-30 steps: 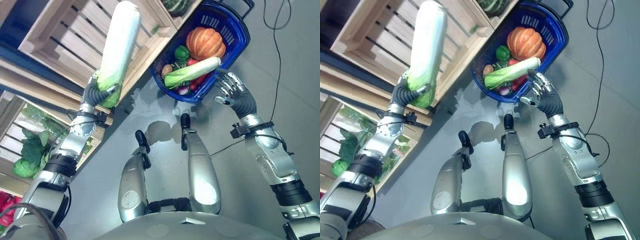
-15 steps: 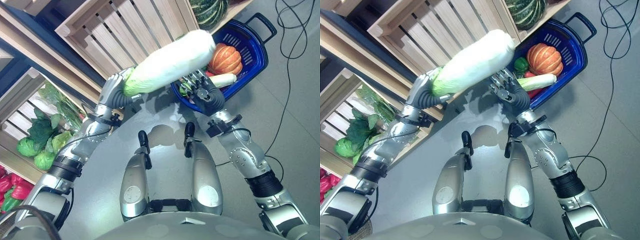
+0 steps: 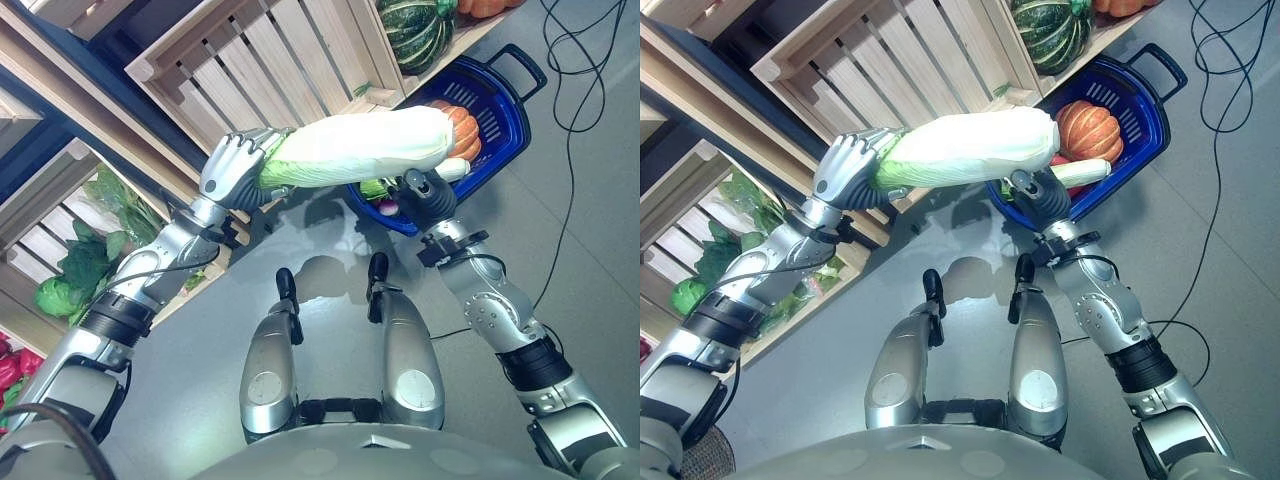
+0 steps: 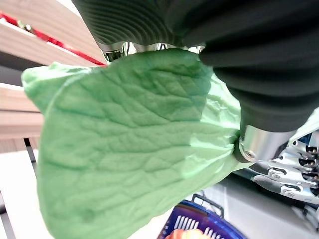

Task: Pick up fruits and vegetables into the basket

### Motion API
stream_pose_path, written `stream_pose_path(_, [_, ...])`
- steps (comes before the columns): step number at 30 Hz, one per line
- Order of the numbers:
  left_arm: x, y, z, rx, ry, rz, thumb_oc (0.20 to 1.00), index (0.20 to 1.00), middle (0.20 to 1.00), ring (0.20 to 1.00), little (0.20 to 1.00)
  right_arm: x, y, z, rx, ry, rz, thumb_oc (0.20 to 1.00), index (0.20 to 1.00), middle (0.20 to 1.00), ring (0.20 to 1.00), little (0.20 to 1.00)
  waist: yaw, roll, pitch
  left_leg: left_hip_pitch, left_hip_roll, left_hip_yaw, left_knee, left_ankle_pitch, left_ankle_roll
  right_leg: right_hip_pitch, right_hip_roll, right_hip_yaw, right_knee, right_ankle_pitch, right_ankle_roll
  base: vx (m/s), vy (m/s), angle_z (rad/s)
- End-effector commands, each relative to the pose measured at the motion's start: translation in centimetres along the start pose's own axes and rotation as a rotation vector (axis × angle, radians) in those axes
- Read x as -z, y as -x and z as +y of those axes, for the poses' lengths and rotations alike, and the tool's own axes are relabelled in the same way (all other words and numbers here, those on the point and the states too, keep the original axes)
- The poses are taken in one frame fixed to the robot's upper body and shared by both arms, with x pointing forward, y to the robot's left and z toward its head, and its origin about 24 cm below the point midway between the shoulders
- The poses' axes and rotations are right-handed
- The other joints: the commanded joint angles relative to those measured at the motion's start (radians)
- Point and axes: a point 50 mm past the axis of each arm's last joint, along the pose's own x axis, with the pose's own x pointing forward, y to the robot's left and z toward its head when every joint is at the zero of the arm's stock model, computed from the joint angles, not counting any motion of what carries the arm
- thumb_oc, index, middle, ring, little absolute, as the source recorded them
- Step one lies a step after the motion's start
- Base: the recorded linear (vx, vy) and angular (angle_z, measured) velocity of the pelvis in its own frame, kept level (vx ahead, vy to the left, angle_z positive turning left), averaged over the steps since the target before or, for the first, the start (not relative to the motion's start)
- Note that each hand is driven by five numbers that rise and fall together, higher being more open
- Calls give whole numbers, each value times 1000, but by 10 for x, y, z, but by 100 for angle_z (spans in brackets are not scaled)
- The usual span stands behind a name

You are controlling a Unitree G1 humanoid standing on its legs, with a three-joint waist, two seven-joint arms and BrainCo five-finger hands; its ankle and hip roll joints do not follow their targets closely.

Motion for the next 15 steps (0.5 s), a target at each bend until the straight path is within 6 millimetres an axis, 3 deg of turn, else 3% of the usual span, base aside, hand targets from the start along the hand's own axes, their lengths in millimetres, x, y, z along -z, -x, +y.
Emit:
stream_pose_path(1, [-38, 3, -5, 14, -112, -219, 200, 200, 200, 200, 200, -3, -13, 26, -67, -82, -53, 1000, 1000, 1000, 1000, 1000, -8, -48, -107, -23, -30, 26, 54, -90, 61, 92, -37, 31, -73, -37, 112, 0, 0, 0])
stream_pose_path(8, [-37, 0, -19, 121, -241, -149, 200, 200, 200, 200, 200, -6, -20, 21, 68, -43, -67, 1000, 1000, 1000, 1000, 1000, -13, -51, -106, -16, -26, 29, 51, -92, 59, 104, -39, 37, -89, -31, 118, 0, 0, 0])
stream_pose_path(15, [-47, -2, -34, 238, -239, -60, 200, 200, 200, 200, 200, -15, -24, 17, 207, 36, -157, 1000, 1000, 1000, 1000, 1000, -17, -47, -96, -7, -27, 31, 40, -94, 60, 115, -39, 39, -102, -29, 121, -7, 7, -2])
